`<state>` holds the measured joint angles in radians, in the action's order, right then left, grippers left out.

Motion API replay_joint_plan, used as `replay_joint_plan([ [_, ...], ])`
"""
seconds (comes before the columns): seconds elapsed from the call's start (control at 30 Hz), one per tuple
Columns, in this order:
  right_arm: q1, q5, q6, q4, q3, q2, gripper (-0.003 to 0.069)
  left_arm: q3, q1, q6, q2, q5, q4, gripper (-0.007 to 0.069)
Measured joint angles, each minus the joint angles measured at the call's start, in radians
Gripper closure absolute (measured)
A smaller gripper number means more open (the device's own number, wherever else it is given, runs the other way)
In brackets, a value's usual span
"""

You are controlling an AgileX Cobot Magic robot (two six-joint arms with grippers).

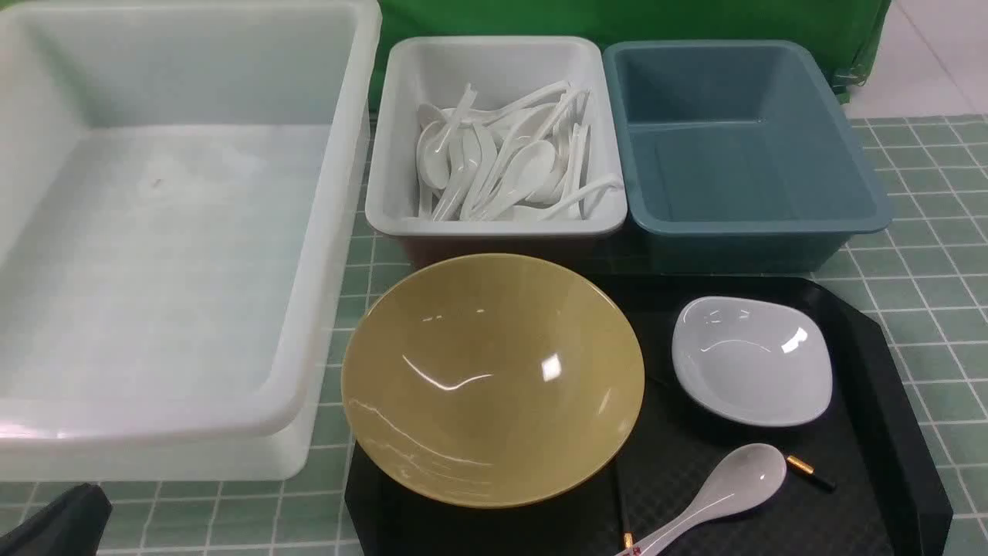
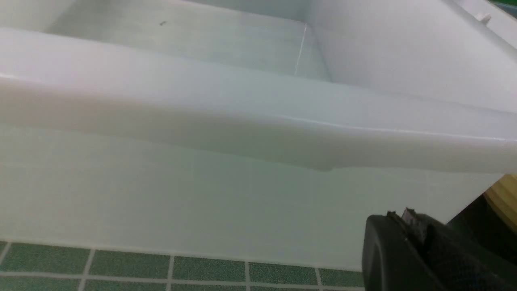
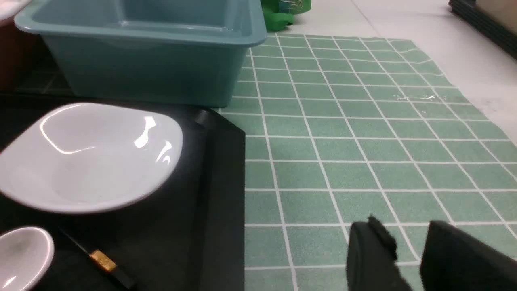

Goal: On blue table put chopsticks spoon bowls plates into blue grey white boxes.
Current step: 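Grasp the large bowl on the tray by its rim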

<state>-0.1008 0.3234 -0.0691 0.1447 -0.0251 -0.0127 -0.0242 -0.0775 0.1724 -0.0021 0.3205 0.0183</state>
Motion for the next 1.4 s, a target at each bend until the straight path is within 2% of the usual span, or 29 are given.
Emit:
replay_joint_plan([
  [1.2, 0.000, 0.000, 0.000, 0.000, 0.000, 0.000, 0.0421, 0.000, 0.000, 0.000, 0.000, -0.006, -0.018, 0.0636],
  [1.3, 0.000, -0.036, -0.008, 0.000, -0.002, 0.000, 0.0421, -0.002, 0.000, 0.000, 0.000, -0.045, -0.018, 0.0636],
  [1.4, 0.000, -0.170, -0.026, 0.002, -0.004, 0.000, 0.0421, -0.002, 0.000, 0.002, 0.000, -0.191, -0.018, 0.0636],
])
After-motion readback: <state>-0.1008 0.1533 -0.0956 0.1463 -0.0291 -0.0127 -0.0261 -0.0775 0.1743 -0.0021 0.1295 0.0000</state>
